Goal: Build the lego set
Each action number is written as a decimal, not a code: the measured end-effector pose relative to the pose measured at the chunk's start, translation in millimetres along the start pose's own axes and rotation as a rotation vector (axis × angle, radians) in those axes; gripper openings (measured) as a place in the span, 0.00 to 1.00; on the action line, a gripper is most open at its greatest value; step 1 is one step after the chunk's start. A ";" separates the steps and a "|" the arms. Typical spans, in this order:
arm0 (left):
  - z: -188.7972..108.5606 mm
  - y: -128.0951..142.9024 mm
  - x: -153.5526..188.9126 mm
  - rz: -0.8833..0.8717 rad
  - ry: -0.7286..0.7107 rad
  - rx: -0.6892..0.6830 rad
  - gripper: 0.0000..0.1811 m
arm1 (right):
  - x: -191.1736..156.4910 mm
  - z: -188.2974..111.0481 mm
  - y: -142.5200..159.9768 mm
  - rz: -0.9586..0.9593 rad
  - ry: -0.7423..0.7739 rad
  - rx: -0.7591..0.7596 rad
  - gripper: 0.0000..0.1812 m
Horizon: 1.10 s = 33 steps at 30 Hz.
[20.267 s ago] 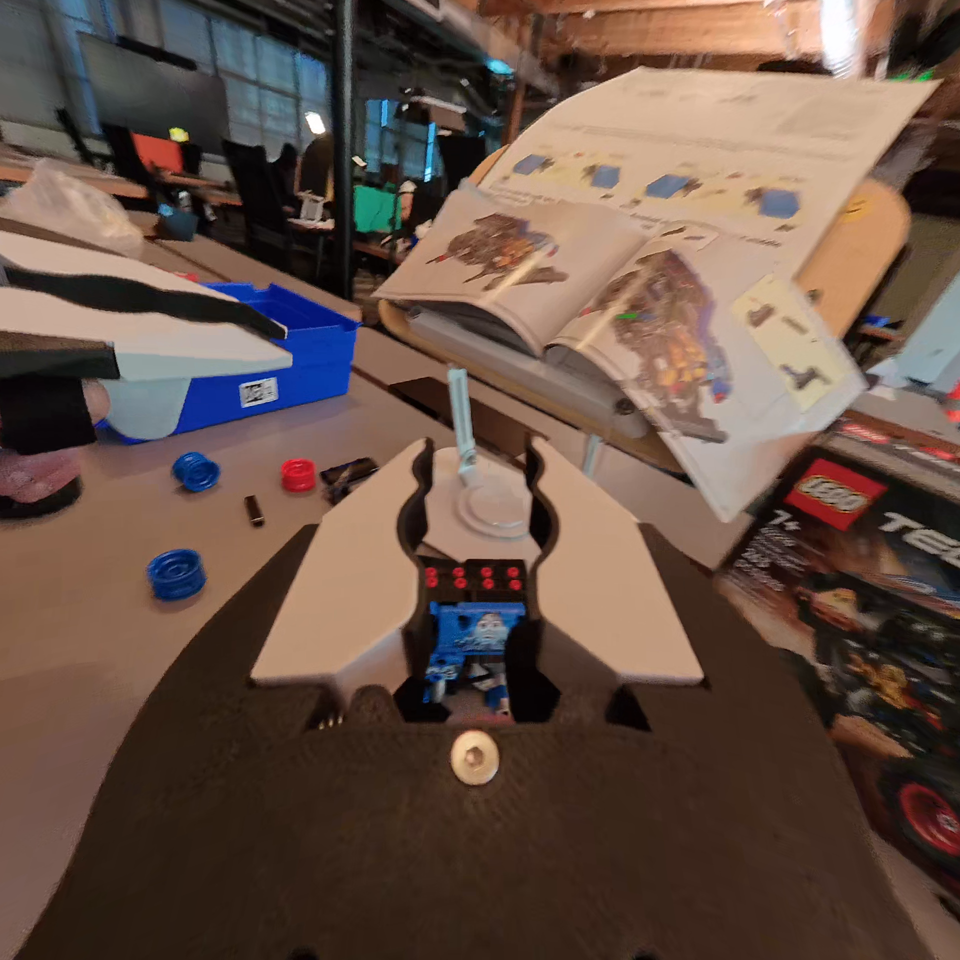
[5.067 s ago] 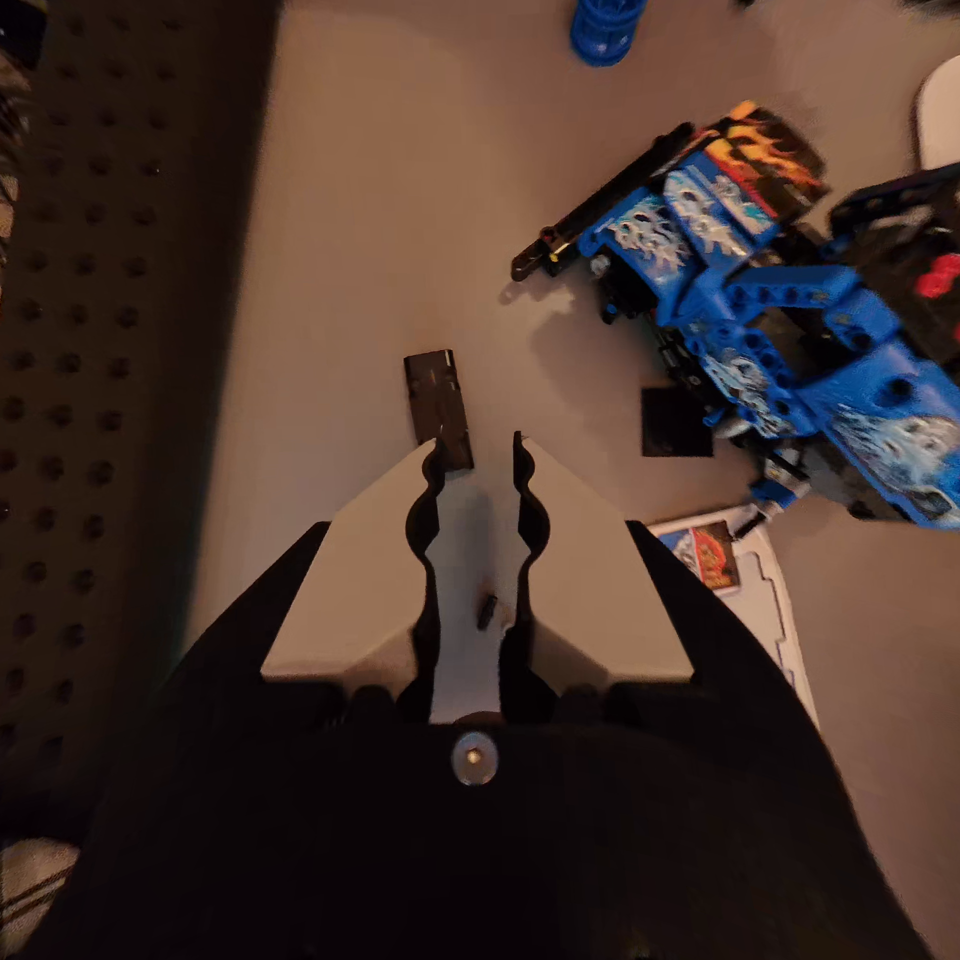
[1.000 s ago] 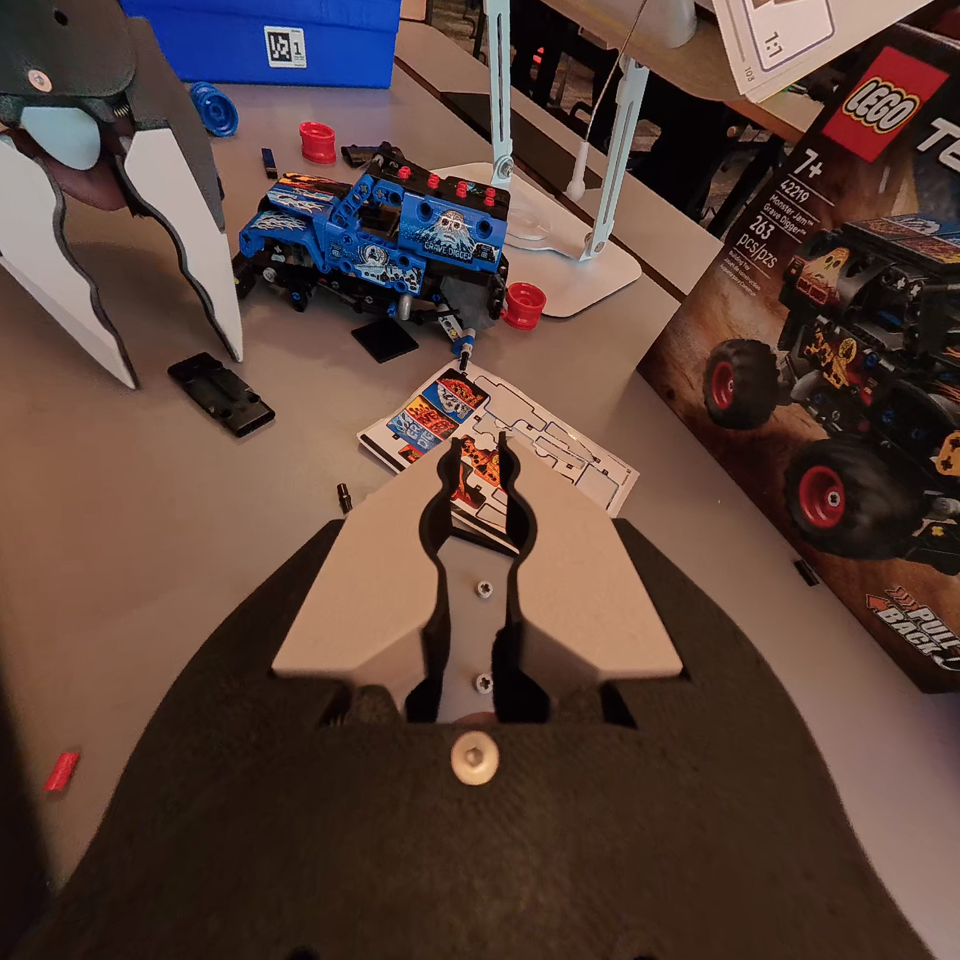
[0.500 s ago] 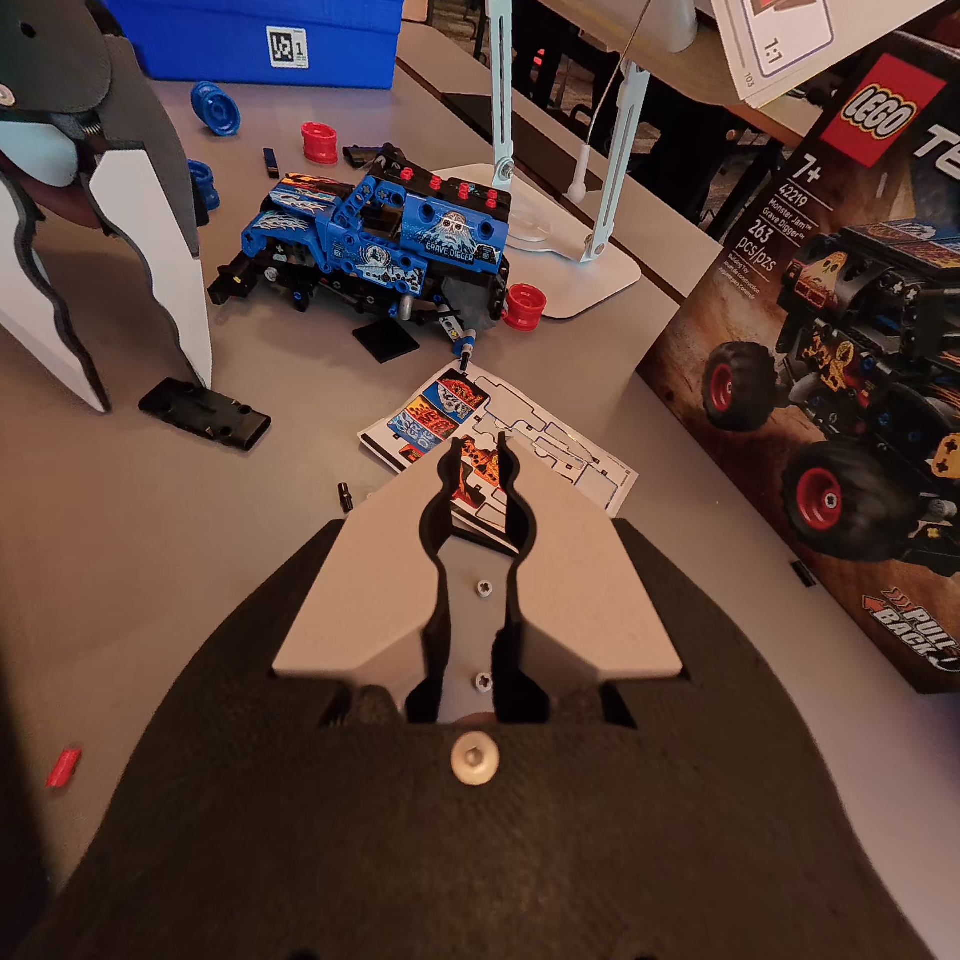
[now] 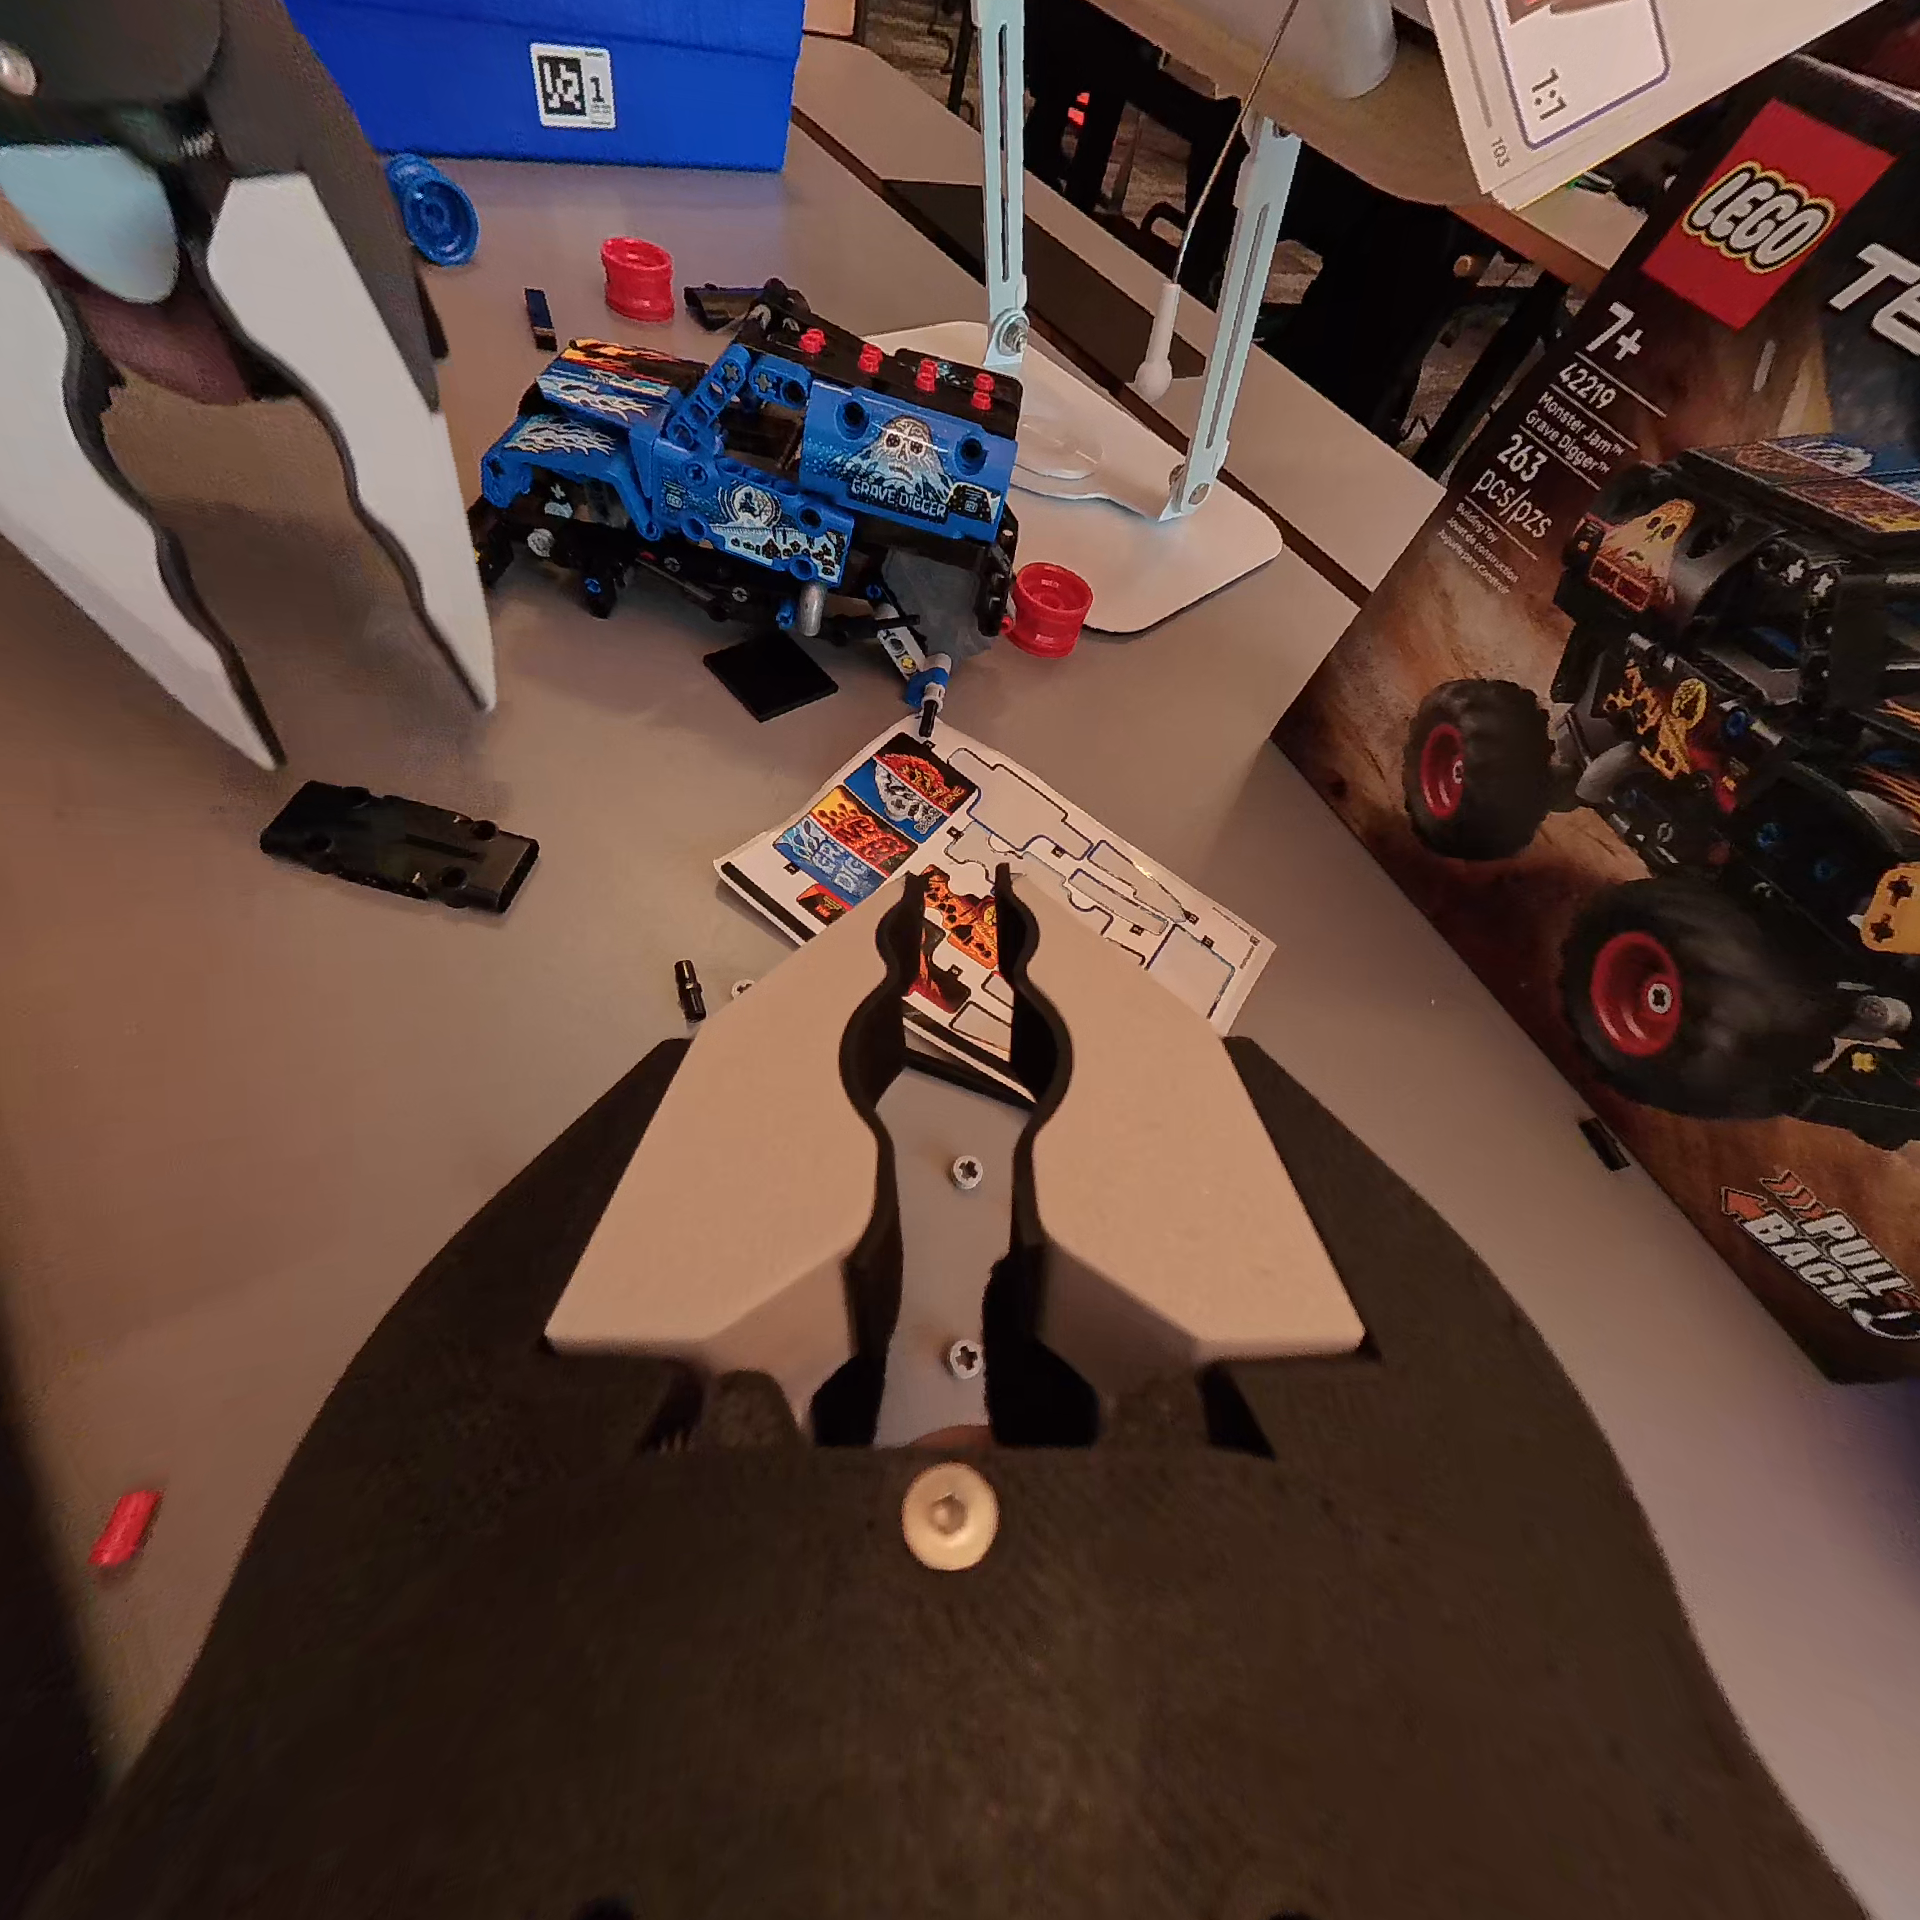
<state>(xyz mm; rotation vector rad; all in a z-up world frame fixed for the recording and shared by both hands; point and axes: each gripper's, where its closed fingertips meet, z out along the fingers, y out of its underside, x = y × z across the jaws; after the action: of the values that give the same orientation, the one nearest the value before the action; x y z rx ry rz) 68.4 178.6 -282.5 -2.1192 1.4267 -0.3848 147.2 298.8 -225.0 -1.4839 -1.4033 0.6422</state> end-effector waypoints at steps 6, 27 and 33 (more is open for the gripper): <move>-52.2 -40.1 -55.5 -0.100 -0.272 0.263 0.40 | 0.6 -0.3 -1.1 0.007 -0.004 0.010 0.06; -48.2 14.4 -144.4 -0.448 -0.520 0.025 0.49 | 7.2 -4.7 -3.5 0.033 0.006 0.037 0.05; -41.4 8.3 -141.4 -0.461 -0.453 0.058 0.36 | 7.1 -5.4 -4.1 0.034 0.006 0.039 0.05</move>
<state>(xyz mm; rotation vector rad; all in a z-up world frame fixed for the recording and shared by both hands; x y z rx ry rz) -15.2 294.1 -244.6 -2.2887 0.6657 -0.0970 151.5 303.6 -217.6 -1.4804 -1.3562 0.6822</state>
